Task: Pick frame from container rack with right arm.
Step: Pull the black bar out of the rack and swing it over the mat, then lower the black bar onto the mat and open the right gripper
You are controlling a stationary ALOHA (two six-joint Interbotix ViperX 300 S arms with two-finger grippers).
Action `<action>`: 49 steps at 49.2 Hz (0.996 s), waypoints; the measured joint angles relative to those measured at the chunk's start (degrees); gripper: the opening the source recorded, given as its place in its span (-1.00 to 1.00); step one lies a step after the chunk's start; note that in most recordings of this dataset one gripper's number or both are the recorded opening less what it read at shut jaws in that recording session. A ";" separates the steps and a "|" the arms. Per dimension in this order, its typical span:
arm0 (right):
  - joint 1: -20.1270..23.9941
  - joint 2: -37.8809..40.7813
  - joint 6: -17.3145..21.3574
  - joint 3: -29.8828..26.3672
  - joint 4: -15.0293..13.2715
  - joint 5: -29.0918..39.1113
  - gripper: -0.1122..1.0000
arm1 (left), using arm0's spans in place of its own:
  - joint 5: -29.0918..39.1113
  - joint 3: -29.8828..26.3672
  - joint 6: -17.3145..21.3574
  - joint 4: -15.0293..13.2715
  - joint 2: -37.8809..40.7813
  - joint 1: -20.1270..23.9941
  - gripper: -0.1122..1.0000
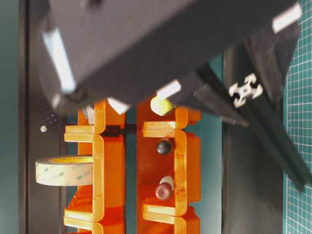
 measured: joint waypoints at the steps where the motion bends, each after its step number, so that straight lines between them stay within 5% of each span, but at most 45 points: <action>1: -0.44 0.00 0.00 0.09 -0.26 -0.35 -0.34 | 0.00 0.00 0.00 0.00 0.00 0.18 -0.81; 15: -3.08 2.02 0.18 0.26 -0.97 -3.96 -0.34 | 1.49 -0.09 -0.09 0.00 -0.26 0.70 -0.81; 39: -2.99 1.93 0.09 1.67 4.13 -10.55 -0.33 | 1.67 0.00 -0.18 0.09 -0.26 0.70 -0.81; 42: -2.99 1.93 -0.09 1.58 5.01 -11.07 -0.20 | 1.67 0.00 -0.18 0.09 -0.35 0.79 -0.81; 49: -2.72 2.64 0.09 2.29 8.70 -12.83 0.48 | 1.67 0.00 -0.18 0.00 -0.35 0.70 -0.81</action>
